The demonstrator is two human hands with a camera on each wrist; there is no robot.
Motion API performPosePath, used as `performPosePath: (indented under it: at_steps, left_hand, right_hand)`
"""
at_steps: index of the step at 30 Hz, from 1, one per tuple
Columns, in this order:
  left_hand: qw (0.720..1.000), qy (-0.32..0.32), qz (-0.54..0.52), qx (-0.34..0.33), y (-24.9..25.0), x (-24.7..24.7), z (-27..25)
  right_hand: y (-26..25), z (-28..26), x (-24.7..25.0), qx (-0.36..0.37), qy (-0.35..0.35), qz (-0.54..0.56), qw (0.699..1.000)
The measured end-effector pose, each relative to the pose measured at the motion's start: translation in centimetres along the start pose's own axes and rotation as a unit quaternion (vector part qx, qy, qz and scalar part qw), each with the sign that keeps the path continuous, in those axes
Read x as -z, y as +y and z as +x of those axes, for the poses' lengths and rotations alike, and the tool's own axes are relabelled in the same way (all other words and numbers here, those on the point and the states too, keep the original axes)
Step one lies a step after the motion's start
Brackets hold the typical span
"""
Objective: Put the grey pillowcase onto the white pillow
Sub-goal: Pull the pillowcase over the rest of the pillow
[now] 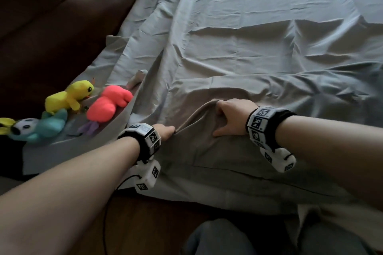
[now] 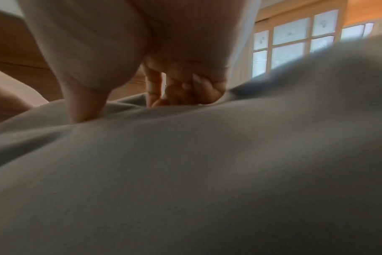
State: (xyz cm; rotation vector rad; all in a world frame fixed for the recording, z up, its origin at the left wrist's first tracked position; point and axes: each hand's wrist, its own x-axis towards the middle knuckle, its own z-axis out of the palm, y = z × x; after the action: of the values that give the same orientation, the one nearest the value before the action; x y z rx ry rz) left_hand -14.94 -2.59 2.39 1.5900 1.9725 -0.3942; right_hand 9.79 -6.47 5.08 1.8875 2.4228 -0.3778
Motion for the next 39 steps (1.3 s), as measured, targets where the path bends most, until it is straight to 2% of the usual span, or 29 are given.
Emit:
performPosePath:
  at_steps: [2,5,10,14,16,19,23,27,30,32,34,35,37,38,39]
  left_hand:
    - [0.999,-0.028,-0.034,-0.013,-1.9,-0.8,0.2]
    - [0.998,-0.047,-0.023,-0.035,-4.2,-1.7,-0.6]
    - [0.994,-0.104,-0.002,-0.028,-6.9,-3.2,-1.6]
    - [0.988,-0.142,-0.044,-0.033,-7.7,-3.0,-1.8]
    - [0.99,-0.106,-0.065,-0.064,-7.5,-3.0,-1.5]
    - [0.992,-0.001,-0.074,-0.1,-7.0,-2.9,-0.5]
    - [0.991,0.059,-0.066,-0.099,-6.0,-2.5,0.2]
    - [0.992,0.047,-0.109,-0.044,-5.2,-2.0,0.9]
    - [0.991,0.062,-0.043,-0.106,-4.4,-2.4,0.8]
    - [0.984,0.087,-0.028,-0.15,-3.8,-3.0,0.7]
    - [0.982,0.106,-0.024,-0.154,-3.4,-3.6,0.8]
    - [0.981,0.117,-0.026,-0.152,-3.3,-3.8,0.9]
    - [0.981,0.134,-0.024,-0.139,-3.2,-3.4,0.9]
    - [0.981,0.144,-0.023,-0.128,-3.1,-3.0,0.8]
    - [0.98,0.152,-0.03,-0.121,-3.1,-2.6,1.0]
  right_hand:
    - [-2.1,0.4,-1.0,0.039,-0.009,-0.003,0.999]
    - [-4.4,1.2,-2.5,0.086,-0.026,-0.026,0.996]
    - [-6.5,1.5,-3.7,0.107,-0.016,-0.085,0.991]
    - [-6.8,1.1,-3.5,0.119,0.003,-0.072,0.99]
    - [-6.6,0.8,-3.4,0.11,-0.011,-0.089,0.99]
    - [-6.4,0.4,-3.8,0.082,-0.013,-0.136,0.987]
    - [-6.2,0.0,-4.1,0.096,-0.007,-0.105,0.99]
    - [-5.4,-0.5,-2.5,0.122,0.012,-0.035,0.992]
    - [-4.6,-1.1,-1.7,0.151,0.043,0.026,0.987]
    - [-4.1,-1.6,-1.5,0.163,0.041,0.049,0.985]
    - [-3.9,-2.2,-1.3,0.158,0.01,0.054,0.986]
    - [-3.9,-2.6,-1.1,0.152,-0.031,0.054,0.986]
    - [-3.9,-3.4,-0.8,0.145,-0.157,0.024,0.977]
    - [-3.9,-3.6,-0.6,0.147,-0.196,0.002,0.969]
    - [-4.0,-3.7,-0.5,0.151,-0.194,-0.015,0.969]
